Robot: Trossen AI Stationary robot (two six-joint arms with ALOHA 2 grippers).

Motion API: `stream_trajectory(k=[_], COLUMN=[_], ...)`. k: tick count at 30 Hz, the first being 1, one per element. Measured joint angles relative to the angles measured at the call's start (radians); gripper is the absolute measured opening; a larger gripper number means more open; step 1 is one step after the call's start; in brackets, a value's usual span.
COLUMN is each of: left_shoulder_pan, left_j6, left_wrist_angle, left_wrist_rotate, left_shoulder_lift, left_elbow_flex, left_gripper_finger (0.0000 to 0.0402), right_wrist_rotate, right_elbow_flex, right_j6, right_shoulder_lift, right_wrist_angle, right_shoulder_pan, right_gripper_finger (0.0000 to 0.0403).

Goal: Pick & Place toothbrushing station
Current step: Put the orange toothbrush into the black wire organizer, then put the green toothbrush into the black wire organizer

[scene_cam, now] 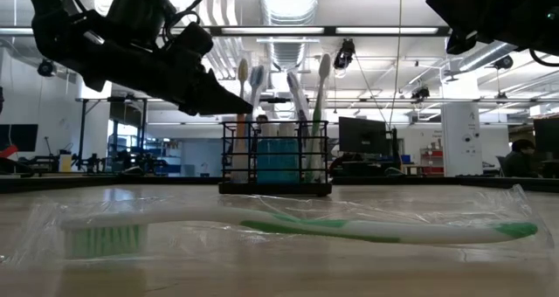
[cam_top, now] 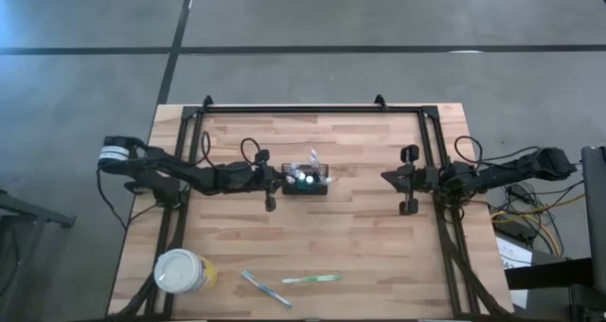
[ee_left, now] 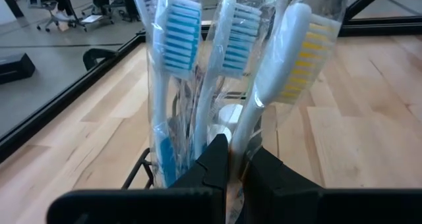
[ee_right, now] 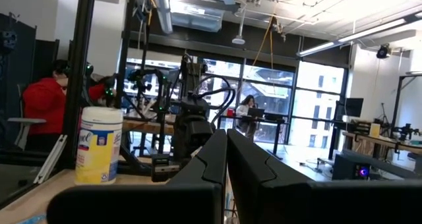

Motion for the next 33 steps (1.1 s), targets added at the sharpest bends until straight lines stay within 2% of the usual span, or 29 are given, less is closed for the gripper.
stream_trajectory(k=[5,9,15,25,29,33], left_shoulder_pan=[0.002,0.002,0.003,0.003,0.003,0.003], left_j6=[-0.004,-0.025,-0.034,-0.029,-0.018,-0.016], left_wrist_angle=[-0.002,-0.019,-0.036,-0.054,-0.103,-0.168], left_wrist_rotate=[0.004,0.027,0.078,0.117,0.117,0.117], left_shoulder_lift=[-0.002,-0.003,-0.022,-0.107,-0.174,-0.247], left_elbow_flex=[0.000,-0.002,-0.004,-0.004,-0.004,-0.003], left_gripper_finger=[0.0030,0.0050,0.0103,0.0225,0.0253,0.0264], right_wrist_rotate=[0.000,0.000,0.000,-0.001,0.000,-0.001], right_elbow_flex=[0.000,0.000,0.000,0.000,0.000,0.000], right_j6=[0.000,0.000,0.000,0.000,0.000,0.000], right_shoulder_lift=[0.000,0.000,0.000,0.000,0.000,0.000], right_wrist_angle=[-0.001,-0.001,-0.001,-0.002,-0.002,-0.002], right_shoulder_pan=[0.000,0.000,0.000,0.000,0.000,0.000], right_gripper_finger=[0.0008,0.0008,0.0008,0.0008,0.0008,0.0008])
